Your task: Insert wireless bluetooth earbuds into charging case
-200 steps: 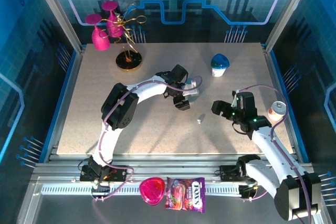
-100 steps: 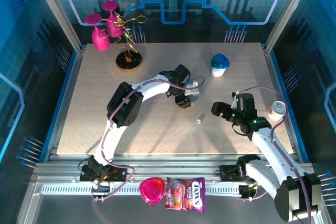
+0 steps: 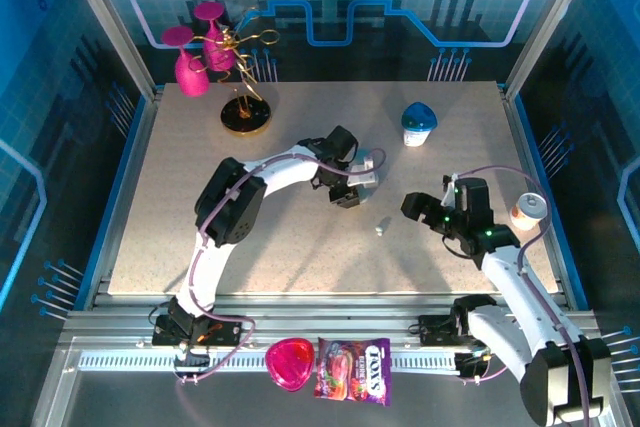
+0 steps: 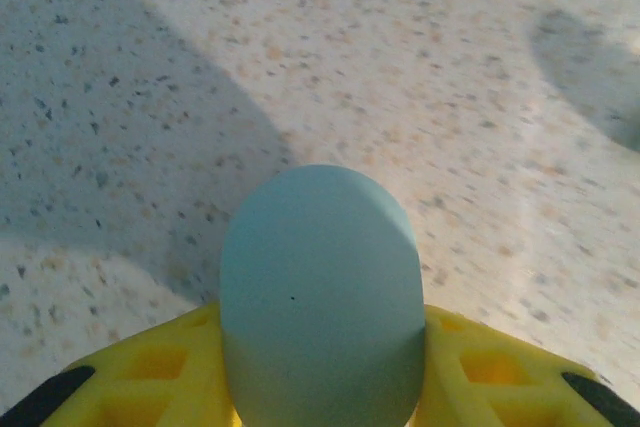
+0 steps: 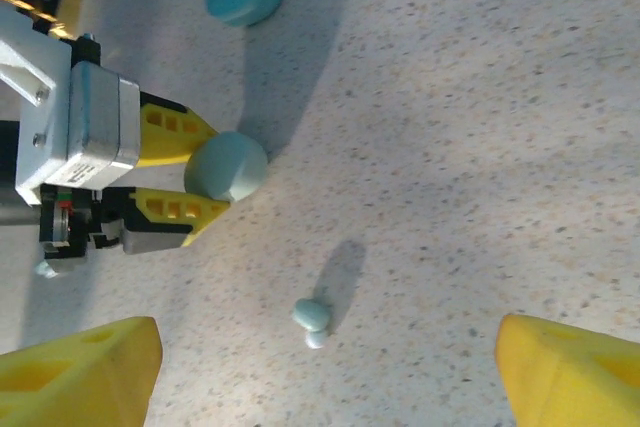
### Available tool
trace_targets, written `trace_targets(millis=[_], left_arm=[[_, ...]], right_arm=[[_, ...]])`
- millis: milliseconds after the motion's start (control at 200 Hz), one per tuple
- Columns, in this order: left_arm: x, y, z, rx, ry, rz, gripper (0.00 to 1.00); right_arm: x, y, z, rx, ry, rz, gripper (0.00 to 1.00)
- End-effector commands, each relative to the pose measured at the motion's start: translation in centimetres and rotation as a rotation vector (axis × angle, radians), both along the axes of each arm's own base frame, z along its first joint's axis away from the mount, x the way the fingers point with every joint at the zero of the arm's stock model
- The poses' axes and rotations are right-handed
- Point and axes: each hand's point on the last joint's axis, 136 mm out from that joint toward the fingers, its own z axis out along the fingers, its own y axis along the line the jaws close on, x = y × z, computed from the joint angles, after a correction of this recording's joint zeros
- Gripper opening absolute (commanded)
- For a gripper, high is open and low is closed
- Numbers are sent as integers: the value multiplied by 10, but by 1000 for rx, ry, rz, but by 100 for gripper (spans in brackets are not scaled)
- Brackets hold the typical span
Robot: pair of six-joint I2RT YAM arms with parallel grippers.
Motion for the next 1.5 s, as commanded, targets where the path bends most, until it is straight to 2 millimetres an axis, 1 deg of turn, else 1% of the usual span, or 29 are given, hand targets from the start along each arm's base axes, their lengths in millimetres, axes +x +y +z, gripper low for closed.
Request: trace_targets(millis=[0,150,285,370,470,560,575,605,700,810,891,986,1066,1161,1271,1386,1496], left_arm=[[-10,-9,65,-147,-76,-33,39],[-30,-4,103,-248,-118,-40,40],[-51,0,131,-342,-148,-54,40],[-64,2,145,-395,-159,-69,40],[-74,4,157,-433,-184,-76,40],[-80,6,162,-445,-198,-86,40],[-81,6,164,-448,-204,-90,40],[-83,6,164,-452,-207,-94,40],[-87,5,170,-462,-223,-107,40],[-89,6,175,-472,-237,-111,41],[-92,7,177,-480,-244,-114,41],[-93,8,177,-479,-247,-116,41],[-95,9,176,-476,-248,-122,41],[-97,10,175,-474,-246,-128,42],[-99,10,176,-474,-246,-133,42],[-101,11,174,-470,-244,-140,42],[-101,11,172,-467,-243,-144,43]], right_arm=[[0,21,25,153,-37,69,86],[-1,50,45,343,-51,175,85],[-1,72,62,495,-62,254,84],[-1,85,70,544,-70,290,82],[-1,101,80,582,-82,334,81],[0,113,83,608,-73,356,79],[1,115,87,614,-90,366,79],[1,120,89,622,-88,377,78],[3,131,92,637,-78,393,74],[4,140,93,653,-66,408,66],[5,142,93,663,-57,410,59],[6,143,91,669,-48,401,46],[6,142,88,667,-42,394,40],[6,142,86,661,-38,390,38],[7,142,88,661,-45,389,44],[8,142,91,660,-51,394,44],[9,143,89,660,-44,394,38]])
